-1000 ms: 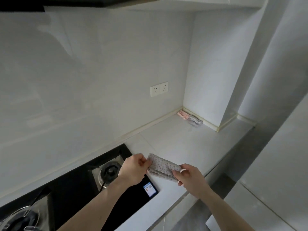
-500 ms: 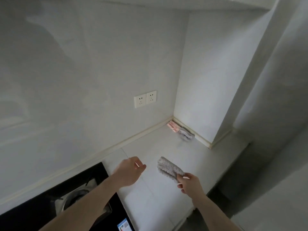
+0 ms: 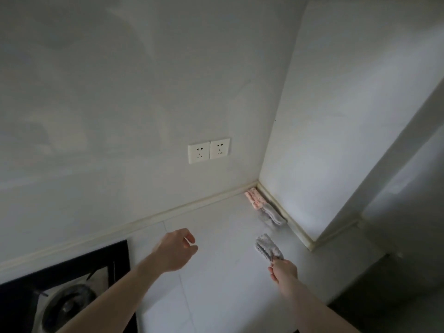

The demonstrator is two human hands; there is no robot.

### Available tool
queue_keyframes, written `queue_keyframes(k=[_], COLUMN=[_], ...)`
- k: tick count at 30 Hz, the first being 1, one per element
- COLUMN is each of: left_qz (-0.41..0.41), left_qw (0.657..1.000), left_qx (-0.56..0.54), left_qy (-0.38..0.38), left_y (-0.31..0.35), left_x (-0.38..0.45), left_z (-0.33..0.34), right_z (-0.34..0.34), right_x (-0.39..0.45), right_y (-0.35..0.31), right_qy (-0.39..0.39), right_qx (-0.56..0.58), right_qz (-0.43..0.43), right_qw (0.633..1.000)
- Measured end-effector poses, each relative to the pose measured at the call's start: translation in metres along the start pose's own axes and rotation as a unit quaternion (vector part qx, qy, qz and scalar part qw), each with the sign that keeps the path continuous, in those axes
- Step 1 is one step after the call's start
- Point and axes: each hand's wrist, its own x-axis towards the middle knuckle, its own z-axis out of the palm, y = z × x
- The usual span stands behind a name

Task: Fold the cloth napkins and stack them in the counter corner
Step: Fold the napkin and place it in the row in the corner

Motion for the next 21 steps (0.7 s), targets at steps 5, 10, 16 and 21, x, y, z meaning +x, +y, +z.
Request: queue_keyframes(k=[5,10,16,21], left_qz=[-0.003,-0.007,-0.02,-0.018], left_qw=[1.0,0.999,0.999,0.998], left_qx=[0.017,0.025,0.04,0.047], left_qy=[-0.014,-0.022,-0.024,-0.042], left_y=[0.018,0.023,0.027,0.031], left_x=[0.02,0.035,0.049,0.057], left_z=[0.024,0.034,0.036,0.037], right_z=[-0.01,-0.027,-0.04,-0.029], right_x=[0.045,0.085,0.119,0.098], right_y=[-0.017,-0.032,-0.016,-0.01], right_qy=[0.03,0.063,0.121,0.07], right_qx=[0.027,0.016,-0.246,-0.43], right_qz=[0.008,0.007,-0.026,-0.196], right_qw=[0.999,0.998,0.961,0.878])
